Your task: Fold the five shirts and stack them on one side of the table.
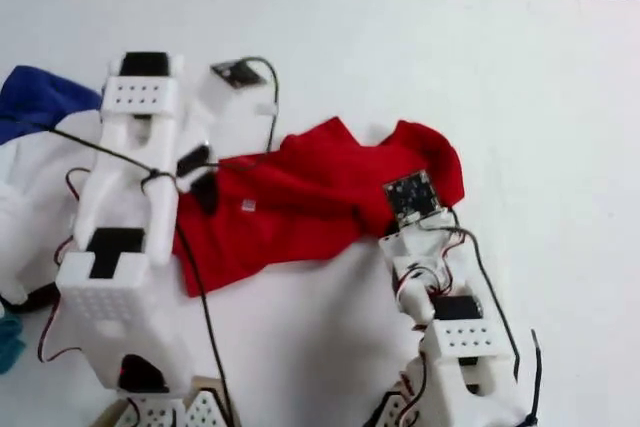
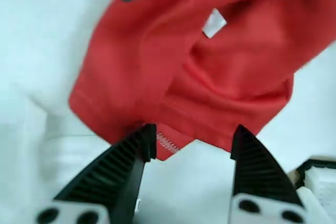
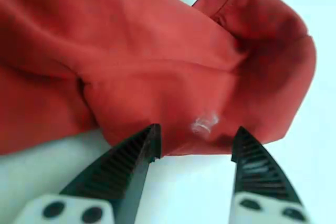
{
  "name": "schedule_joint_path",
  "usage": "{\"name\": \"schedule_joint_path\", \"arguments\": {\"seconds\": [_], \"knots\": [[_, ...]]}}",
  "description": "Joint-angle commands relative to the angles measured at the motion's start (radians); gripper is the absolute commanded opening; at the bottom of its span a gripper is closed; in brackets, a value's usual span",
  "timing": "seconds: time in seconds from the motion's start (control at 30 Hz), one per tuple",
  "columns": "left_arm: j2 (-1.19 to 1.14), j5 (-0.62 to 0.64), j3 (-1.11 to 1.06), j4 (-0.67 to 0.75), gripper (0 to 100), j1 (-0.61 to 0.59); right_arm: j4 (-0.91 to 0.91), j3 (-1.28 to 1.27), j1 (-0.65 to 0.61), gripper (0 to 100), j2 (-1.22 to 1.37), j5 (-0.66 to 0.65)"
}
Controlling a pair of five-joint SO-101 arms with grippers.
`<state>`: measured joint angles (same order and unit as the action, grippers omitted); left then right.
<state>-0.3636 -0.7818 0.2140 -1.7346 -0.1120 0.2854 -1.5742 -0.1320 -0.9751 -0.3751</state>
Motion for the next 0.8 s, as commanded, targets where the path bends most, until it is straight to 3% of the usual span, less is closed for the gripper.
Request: {"name": "schedule_joint_path", "arguments": {"seconds": [0.0, 0.27, 0.43, 0.67, 0.77], "knots": [[0.009, -0.014, -0.056, 0.091, 25, 0.032, -0.024, 0.005, -0.001, 22.3, -0.027, -0.006], [0.006, -0.005, -0.166, 0.385, 25, 0.034, -0.024, 0.005, -0.001, 22.3, -0.027, -0.006], [-0.002, 0.097, -0.171, 0.548, 25, 0.037, -0.024, 0.005, -0.001, 22.3, -0.027, -0.006], [-0.215, 0.13, -0.027, 0.589, 25, 0.02, -0.024, 0.005, -0.001, 22.3, -0.027, -0.006], [-0.284, 0.213, 0.13, 0.545, 18, 0.003, -0.024, 0.005, -0.001, 22.3, -0.027, -0.006]]}}
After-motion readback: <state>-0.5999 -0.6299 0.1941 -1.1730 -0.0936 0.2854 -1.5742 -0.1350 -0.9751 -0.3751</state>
